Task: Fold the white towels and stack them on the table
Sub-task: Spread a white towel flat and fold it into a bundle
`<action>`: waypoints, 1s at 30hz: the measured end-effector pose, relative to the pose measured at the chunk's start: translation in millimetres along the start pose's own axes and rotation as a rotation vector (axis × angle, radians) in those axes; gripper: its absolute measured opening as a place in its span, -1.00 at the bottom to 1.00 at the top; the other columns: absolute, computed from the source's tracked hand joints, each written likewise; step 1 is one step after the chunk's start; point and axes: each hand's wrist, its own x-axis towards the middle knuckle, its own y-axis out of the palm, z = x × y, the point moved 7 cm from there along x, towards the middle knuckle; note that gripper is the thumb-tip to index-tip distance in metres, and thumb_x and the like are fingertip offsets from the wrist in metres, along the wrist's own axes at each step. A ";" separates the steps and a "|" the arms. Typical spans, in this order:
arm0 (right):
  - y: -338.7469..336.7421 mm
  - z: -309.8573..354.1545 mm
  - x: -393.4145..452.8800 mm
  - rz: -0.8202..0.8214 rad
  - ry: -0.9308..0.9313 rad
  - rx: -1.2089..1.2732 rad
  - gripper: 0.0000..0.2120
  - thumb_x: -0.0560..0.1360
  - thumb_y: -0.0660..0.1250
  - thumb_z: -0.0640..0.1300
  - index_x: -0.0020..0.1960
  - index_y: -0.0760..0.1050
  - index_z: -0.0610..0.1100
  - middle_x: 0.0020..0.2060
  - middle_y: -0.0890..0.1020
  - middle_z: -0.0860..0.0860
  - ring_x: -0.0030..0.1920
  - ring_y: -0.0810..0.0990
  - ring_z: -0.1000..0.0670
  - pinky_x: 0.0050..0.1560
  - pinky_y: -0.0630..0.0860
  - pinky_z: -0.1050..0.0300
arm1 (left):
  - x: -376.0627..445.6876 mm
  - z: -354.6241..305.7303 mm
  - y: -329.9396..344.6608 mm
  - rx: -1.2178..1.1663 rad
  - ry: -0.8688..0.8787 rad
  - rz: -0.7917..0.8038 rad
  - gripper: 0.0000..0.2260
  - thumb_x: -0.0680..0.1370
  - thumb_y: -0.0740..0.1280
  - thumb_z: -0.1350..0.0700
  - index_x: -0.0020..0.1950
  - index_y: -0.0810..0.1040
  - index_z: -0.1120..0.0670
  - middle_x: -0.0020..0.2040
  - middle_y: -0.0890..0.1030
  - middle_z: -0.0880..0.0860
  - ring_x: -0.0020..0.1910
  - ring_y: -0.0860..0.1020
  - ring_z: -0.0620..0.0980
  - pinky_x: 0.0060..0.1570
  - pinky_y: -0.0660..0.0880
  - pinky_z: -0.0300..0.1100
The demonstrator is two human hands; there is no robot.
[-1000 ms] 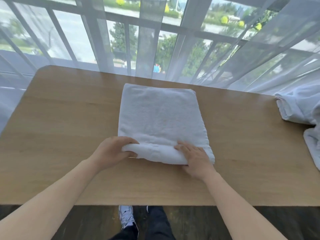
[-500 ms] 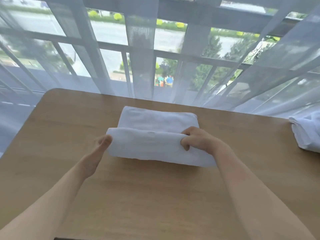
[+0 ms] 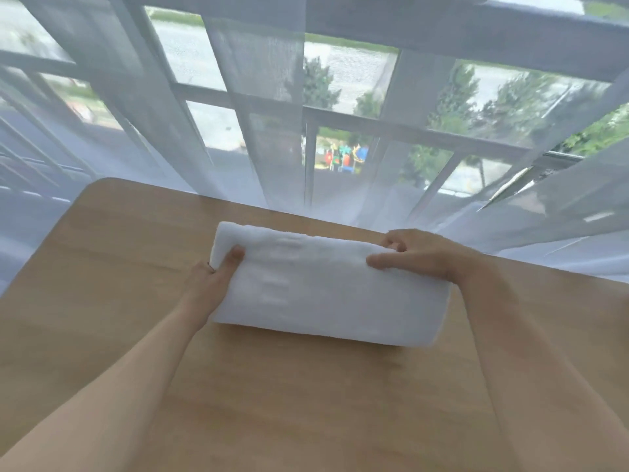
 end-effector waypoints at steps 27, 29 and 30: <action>78.9 38.3 34.4 -0.598 -0.031 -0.202 -0.42 0.61 -0.18 0.24 0.52 0.20 0.03 0.52 0.26 0.00 0.56 0.04 -0.11 0.43 -0.12 -0.21 | -2.4 -75.3 50.4 0.405 0.580 -0.351 -0.57 0.59 0.34 0.00 0.44 0.38 0.02 0.35 0.52 0.03 0.34 0.45 0.13 0.34 0.26 0.06; 103.3 54.1 36.9 -0.484 -0.116 -0.276 -0.44 0.59 -0.23 0.22 0.57 0.05 0.15 0.59 0.12 0.03 0.59 -0.02 -0.07 0.50 -0.17 -0.21 | -21.3 -88.1 96.8 0.465 0.767 -0.068 -0.61 0.61 0.29 0.06 0.44 0.44 -0.01 0.36 0.55 -0.03 0.37 0.47 0.06 0.39 0.22 -0.08; 105.5 51.2 40.6 -0.466 -0.109 -0.291 -0.45 0.60 -0.22 0.19 0.58 0.01 0.17 0.61 0.08 0.04 0.60 -0.04 -0.05 0.53 -0.19 -0.19 | -27.0 -88.2 117.7 0.602 0.829 0.041 -0.61 0.64 0.24 0.05 0.49 0.41 -0.02 0.42 0.51 -0.03 0.44 0.41 0.05 0.43 0.17 -0.12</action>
